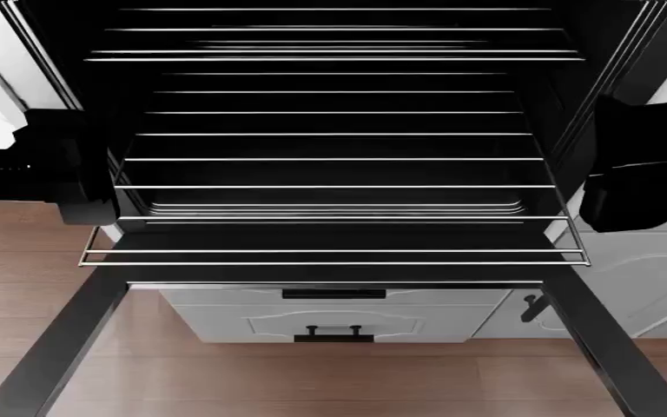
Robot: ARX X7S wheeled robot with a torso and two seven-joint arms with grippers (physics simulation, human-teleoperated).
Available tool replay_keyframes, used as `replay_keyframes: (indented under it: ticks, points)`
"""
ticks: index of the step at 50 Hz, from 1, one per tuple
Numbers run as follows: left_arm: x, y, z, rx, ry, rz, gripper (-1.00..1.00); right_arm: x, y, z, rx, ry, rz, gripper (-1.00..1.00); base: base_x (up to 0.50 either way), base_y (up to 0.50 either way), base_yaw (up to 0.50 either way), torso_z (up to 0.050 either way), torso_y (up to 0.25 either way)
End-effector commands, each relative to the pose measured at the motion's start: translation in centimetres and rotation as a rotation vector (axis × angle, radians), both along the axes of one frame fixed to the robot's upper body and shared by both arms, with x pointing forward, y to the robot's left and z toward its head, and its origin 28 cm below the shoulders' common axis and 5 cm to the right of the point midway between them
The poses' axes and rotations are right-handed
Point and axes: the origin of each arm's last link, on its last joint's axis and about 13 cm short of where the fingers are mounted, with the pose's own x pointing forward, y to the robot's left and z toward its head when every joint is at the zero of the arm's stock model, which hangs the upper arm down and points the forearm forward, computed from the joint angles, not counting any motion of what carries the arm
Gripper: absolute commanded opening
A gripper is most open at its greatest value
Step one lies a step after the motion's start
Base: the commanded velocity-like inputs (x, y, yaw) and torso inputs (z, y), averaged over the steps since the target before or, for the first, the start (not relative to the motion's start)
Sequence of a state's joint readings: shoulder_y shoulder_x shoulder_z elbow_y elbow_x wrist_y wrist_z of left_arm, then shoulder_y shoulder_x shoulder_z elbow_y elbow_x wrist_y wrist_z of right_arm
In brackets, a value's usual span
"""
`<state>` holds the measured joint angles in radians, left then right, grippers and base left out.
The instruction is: Fully slide the bottom oven rack out.
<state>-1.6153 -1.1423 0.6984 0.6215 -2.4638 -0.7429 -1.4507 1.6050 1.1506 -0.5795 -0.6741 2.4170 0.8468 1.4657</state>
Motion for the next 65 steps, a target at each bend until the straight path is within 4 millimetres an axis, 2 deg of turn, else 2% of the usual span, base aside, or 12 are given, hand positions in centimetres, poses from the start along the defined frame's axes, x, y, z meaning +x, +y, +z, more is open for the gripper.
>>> replay_keyframes:
  ticks: [1,25,40,55,65]
  points:
    - [0.0,-0.1,0.2,0.004,0.000,-0.001,1.00,0.2,0.0,-0.2,0.003,0.001,0.000,1.00,0.00,0.00,0.00,0.000,-0.250]
    - [0.4,-0.3,-0.4,-0.018,0.002,-0.013,1.00,0.7,0.3,-0.7,0.018,0.024,0.006,1.00,0.00,0.00,0.00,0.000,-0.222]
    - [5.1,-3.1,-0.8,-0.048,0.060,-0.086,1.00,4.8,2.4,-1.0,0.072,0.117,0.056,1.00,0.00,0.00,0.00,0.000,0.000]
    - [8.0,-4.0,-1.5,-0.041,0.107,-0.092,1.00,7.7,3.2,-0.7,0.103,0.172,0.064,1.00,0.00,0.00,0.00,0.000,0.000]
    - [10.7,-4.1,-1.9,-0.049,0.099,-0.066,1.00,9.9,3.6,-1.0,0.084,0.208,0.028,1.00,0.00,0.00,0.00,0.000,0.000]
